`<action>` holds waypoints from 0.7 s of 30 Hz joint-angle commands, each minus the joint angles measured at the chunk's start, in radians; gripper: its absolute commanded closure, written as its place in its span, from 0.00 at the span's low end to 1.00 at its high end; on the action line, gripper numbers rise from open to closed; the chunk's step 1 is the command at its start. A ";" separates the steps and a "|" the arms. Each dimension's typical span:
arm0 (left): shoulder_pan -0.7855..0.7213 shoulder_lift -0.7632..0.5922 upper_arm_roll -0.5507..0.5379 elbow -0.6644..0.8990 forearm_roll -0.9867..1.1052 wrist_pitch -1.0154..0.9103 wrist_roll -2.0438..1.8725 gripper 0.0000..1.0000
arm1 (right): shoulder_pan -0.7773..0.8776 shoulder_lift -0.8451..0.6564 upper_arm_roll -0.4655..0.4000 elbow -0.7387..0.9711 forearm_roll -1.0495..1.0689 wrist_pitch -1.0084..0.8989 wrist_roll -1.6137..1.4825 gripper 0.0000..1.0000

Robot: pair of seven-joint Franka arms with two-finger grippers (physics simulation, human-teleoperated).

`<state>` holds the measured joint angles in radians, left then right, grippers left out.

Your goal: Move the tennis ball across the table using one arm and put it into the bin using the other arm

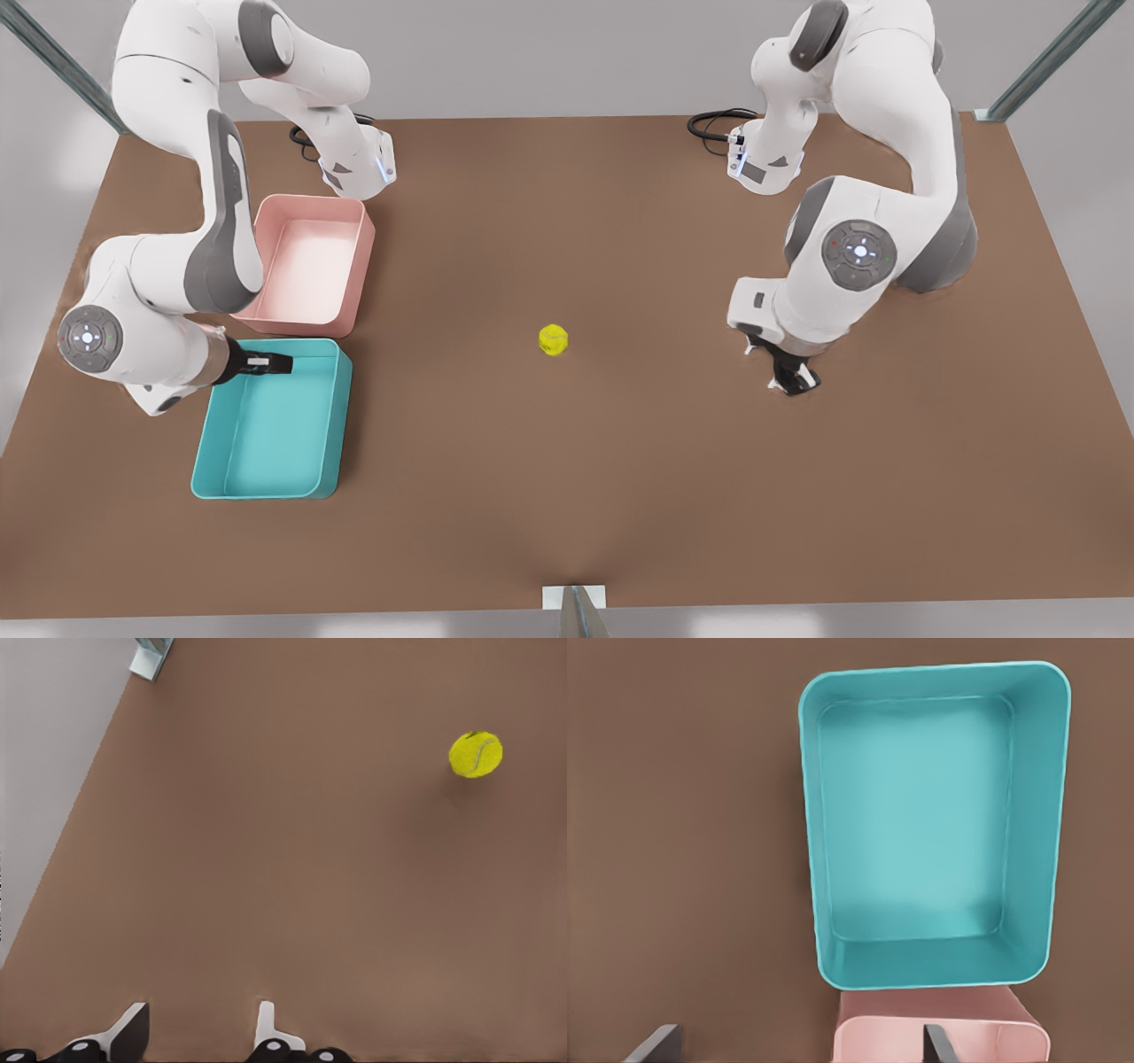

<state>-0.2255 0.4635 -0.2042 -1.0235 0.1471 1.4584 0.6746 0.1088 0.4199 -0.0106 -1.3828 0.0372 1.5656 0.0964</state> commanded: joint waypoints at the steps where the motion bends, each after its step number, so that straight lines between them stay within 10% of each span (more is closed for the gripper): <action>1: 0.011 -0.075 -0.006 0.007 0.011 -0.483 -1.007 0.00 | 0.117 0.028 0.001 -0.015 0.024 0.129 0.336 0.00; 10: 0.057 -0.200 0.111 -0.346 -0.156 0.019 -0.971 0.00 | 0.365 0.198 0.003 -0.018 0.047 0.465 0.643 0.00; 21: 0.080 -0.195 0.111 -0.336 -0.156 -0.099 -0.869 0.00 | 0.503 0.195 0.003 -0.246 0.046 0.758 0.749 0.00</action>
<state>-0.1530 0.2690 -0.0935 -1.3619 -0.0048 1.3693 0.0063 0.6077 0.6204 -0.0076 -1.6149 0.0859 2.2138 0.5596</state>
